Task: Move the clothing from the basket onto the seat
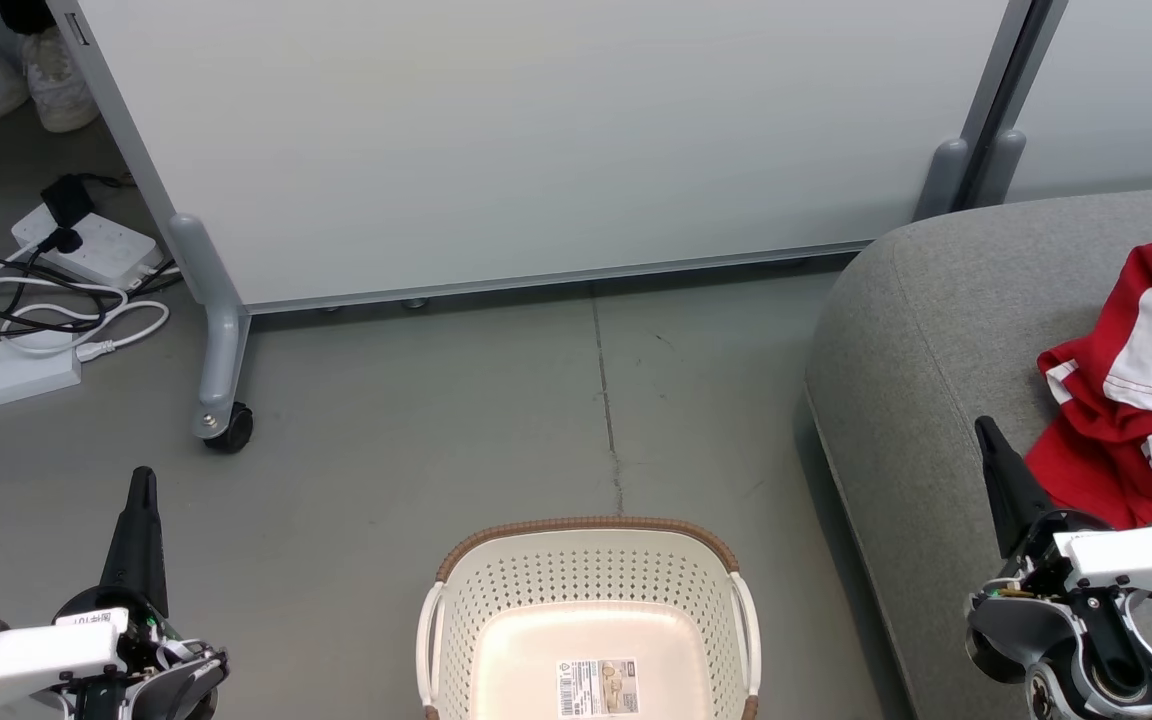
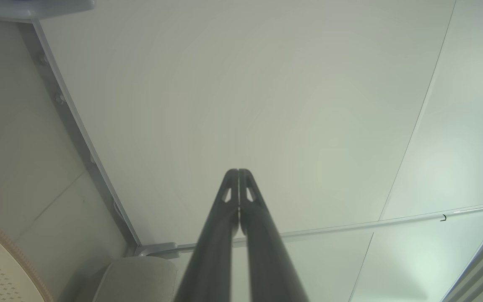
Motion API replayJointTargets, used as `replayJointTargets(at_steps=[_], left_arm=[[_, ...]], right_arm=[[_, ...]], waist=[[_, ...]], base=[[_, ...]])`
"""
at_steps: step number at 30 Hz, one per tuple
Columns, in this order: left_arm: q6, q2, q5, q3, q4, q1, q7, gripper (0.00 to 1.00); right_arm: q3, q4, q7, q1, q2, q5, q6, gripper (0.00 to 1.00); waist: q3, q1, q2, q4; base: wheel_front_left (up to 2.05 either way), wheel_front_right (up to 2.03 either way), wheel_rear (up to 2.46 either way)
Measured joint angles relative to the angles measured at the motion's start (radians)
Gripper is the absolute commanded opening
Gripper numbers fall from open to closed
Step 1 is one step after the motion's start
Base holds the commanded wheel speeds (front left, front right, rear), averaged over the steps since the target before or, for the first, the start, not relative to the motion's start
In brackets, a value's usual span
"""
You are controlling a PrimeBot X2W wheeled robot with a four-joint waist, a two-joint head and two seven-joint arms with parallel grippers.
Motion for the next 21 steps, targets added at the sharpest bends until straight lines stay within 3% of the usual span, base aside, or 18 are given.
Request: replayJointTargets(at_steps=[21], left_arm=[[0.000,0.000,0.000,0.000,0.000,0.000,0.000,0.00]], right_arm=[[-0.001,0.000,0.001,0.000,0.001,0.000,0.000,0.00]], waist=[[0.000,0.0000,0.0000,0.000]], base=[[0.00,0.00,0.00]])
